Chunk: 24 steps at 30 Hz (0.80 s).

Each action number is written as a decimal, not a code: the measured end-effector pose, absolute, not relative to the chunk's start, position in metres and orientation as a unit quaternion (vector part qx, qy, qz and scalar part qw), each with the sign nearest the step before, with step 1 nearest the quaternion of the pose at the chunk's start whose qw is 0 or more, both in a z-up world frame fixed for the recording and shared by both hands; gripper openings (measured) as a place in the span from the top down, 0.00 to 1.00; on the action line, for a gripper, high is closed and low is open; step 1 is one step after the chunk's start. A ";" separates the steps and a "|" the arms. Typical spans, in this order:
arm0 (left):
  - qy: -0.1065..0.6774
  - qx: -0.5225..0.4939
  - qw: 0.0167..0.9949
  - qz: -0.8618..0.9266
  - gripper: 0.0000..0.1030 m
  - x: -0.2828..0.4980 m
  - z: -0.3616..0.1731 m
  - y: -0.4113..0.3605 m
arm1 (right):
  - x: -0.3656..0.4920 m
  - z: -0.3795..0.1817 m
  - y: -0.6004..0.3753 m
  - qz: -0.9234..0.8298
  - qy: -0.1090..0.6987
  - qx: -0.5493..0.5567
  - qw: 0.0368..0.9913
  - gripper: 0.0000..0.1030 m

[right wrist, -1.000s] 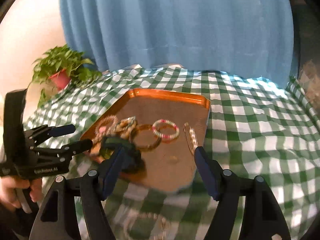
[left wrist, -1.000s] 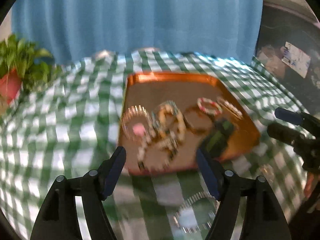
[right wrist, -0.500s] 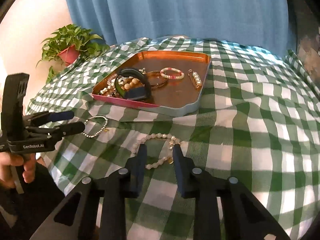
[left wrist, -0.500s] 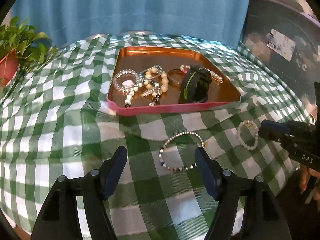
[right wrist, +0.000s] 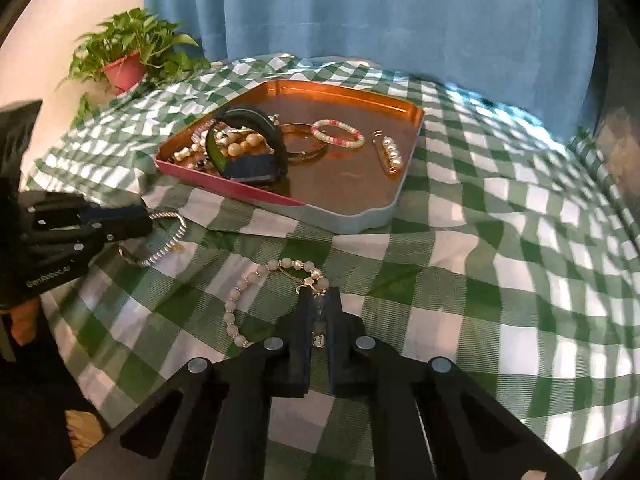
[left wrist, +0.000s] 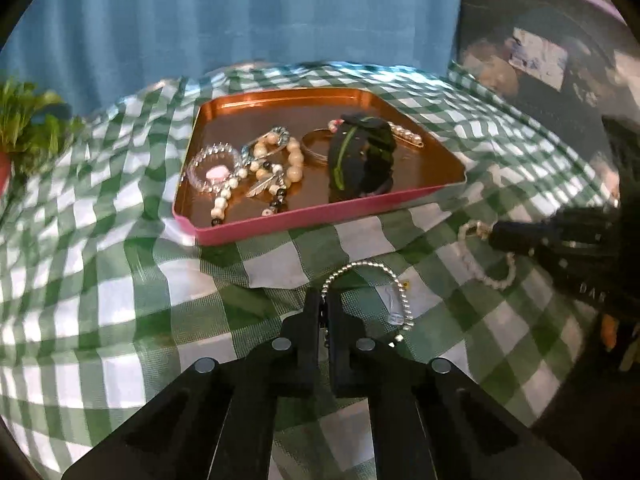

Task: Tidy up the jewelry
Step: 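Grasp the black-and-white bracelet with the left gripper while the right gripper grasps the pearl bracelet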

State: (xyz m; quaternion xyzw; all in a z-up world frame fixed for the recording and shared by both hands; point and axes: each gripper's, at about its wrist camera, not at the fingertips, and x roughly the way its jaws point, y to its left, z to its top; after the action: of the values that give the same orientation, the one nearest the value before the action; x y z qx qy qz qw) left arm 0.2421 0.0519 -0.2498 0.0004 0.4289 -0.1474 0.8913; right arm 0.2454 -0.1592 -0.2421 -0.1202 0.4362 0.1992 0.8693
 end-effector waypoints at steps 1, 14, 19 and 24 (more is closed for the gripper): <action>0.433 -0.017 0.889 -0.150 0.97 0.243 -0.250 0.055 | 0.245 -0.241 -0.159 0.208 0.438 -0.111 0.868 0.95; 0.425 -0.118 0.880 -0.176 0.97 0.198 -0.230 0.082 | 0.199 -0.216 -0.129 0.278 0.400 -0.116 0.865 0.95; 0.443 -0.070 0.879 -0.163 0.97 0.198 -0.241 0.075 | 0.211 -0.230 -0.136 0.257 0.428 -0.111 0.859 0.95; 0.443 -0.038 0.883 -0.148 0.96 0.204 -0.245 0.075 | 0.223 -0.227 -0.139 0.239 0.419 -0.120 0.868 0.95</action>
State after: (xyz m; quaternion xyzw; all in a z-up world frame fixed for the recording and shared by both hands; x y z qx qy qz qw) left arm 0.2044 0.0752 -0.2451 -0.0384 0.4435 -0.1483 0.8831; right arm 0.2227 -0.1390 -0.2274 -0.1196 0.4193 0.2386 0.8677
